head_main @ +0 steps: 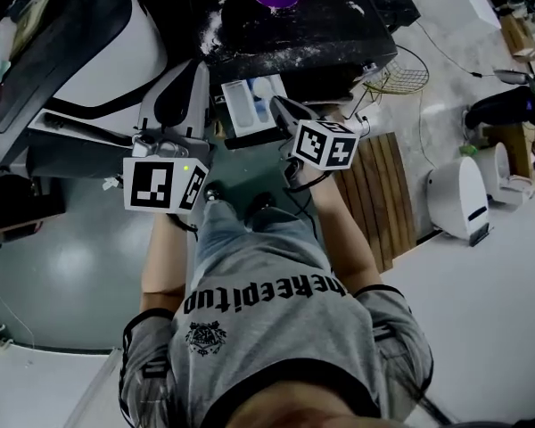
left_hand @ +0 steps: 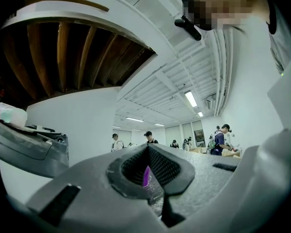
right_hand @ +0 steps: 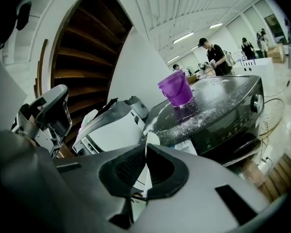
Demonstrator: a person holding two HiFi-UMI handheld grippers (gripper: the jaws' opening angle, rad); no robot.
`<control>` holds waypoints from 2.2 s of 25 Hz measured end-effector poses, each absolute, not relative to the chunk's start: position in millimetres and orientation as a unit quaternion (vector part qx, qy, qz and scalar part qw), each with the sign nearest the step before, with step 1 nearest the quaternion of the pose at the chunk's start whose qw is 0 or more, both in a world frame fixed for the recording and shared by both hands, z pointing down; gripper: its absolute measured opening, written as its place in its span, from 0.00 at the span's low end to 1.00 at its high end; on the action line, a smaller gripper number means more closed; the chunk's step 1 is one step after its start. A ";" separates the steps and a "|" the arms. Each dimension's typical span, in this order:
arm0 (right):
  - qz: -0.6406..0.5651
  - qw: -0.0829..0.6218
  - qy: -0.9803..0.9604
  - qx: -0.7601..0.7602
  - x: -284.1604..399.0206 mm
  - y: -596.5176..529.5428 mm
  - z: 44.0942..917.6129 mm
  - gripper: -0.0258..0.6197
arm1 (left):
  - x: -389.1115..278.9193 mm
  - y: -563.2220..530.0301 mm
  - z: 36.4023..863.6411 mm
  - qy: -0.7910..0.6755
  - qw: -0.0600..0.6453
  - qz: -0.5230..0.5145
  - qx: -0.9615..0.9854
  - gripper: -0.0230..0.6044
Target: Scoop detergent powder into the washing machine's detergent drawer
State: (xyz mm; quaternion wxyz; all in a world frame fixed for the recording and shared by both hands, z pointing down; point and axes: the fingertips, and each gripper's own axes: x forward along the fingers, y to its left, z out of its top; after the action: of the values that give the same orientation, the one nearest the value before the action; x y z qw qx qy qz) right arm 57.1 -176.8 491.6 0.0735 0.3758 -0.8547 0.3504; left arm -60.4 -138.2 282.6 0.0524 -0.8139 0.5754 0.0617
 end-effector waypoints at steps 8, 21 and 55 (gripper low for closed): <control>0.325 0.026 -0.844 0.427 67.7 -184.0 455.4 0.05 | -52.9 -150.9 270.0 0.532 0.055 0.068 -0.842 0.04; 0.242 -0.023 -0.824 0.512 98.7 -182.5 386.5 0.05 | -39.0 -156.0 254.4 0.479 0.057 0.077 -0.872 0.04; 0.084 -0.041 -0.793 0.602 130.9 -148.3 304.6 0.05 | -37.2 -152.6 252.7 0.454 0.054 0.084 -0.885 0.04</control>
State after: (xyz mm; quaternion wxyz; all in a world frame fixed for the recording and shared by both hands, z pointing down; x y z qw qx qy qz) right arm 130.9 -148.3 304.6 -0.0413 0.6023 -0.7928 0.0840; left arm -37.2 -152.6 252.7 0.0545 -0.8852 0.4544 0.0838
